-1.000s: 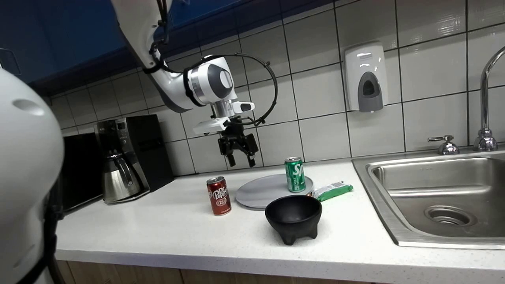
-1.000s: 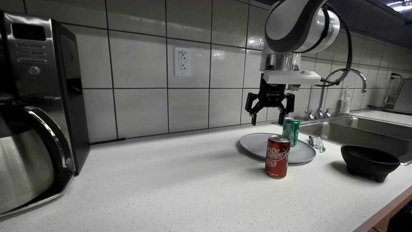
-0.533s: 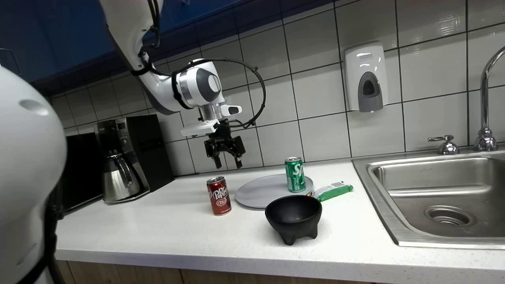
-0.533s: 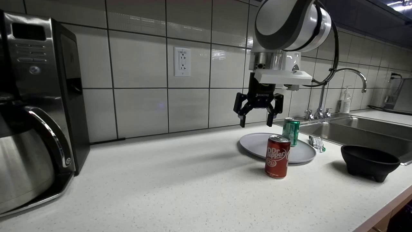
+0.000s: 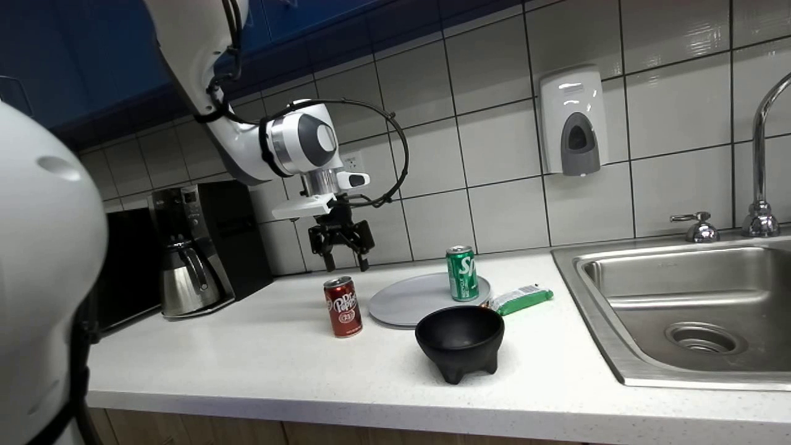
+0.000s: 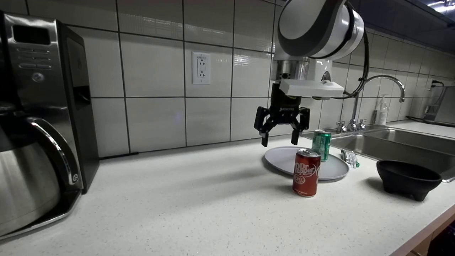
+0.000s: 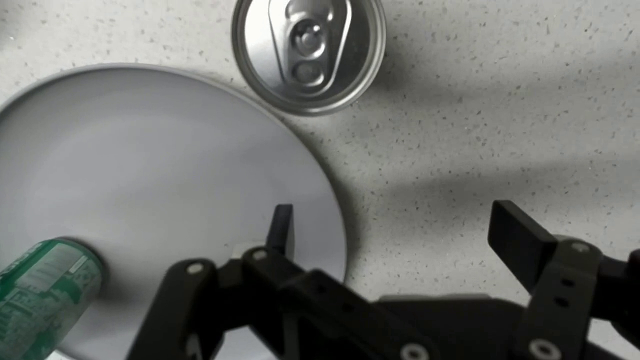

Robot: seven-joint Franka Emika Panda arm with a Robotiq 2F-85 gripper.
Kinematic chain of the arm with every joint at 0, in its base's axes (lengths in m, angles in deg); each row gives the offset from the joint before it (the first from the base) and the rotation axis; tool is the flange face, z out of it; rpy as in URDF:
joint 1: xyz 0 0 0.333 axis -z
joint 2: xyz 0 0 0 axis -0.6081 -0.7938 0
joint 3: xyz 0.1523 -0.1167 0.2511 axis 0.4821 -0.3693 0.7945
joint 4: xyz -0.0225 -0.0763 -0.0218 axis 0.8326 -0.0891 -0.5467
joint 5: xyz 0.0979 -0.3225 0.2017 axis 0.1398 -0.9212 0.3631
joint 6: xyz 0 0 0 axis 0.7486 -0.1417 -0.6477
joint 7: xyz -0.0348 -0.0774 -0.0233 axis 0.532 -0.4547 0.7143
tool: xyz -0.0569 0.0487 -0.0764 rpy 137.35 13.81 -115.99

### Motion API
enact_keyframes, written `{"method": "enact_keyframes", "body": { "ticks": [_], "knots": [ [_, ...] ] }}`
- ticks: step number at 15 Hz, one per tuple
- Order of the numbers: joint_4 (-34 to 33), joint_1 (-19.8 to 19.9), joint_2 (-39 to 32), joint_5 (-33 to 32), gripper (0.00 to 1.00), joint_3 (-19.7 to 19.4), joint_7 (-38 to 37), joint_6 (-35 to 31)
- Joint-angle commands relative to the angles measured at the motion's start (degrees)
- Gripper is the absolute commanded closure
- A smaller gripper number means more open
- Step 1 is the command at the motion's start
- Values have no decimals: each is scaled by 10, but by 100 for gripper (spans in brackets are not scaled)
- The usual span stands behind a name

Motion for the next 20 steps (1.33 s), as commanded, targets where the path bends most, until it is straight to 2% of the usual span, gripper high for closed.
{"method": "enact_keyframes", "body": {
  "ticks": [1, 9, 20],
  "knots": [
    [34, 3, 29, 18, 0, 6, 30, -8],
    [80, 2, 64, 19, 0, 13, 41, -6],
    [129, 21, 106, 23, 0, -4, 47, -7]
  ]
}}
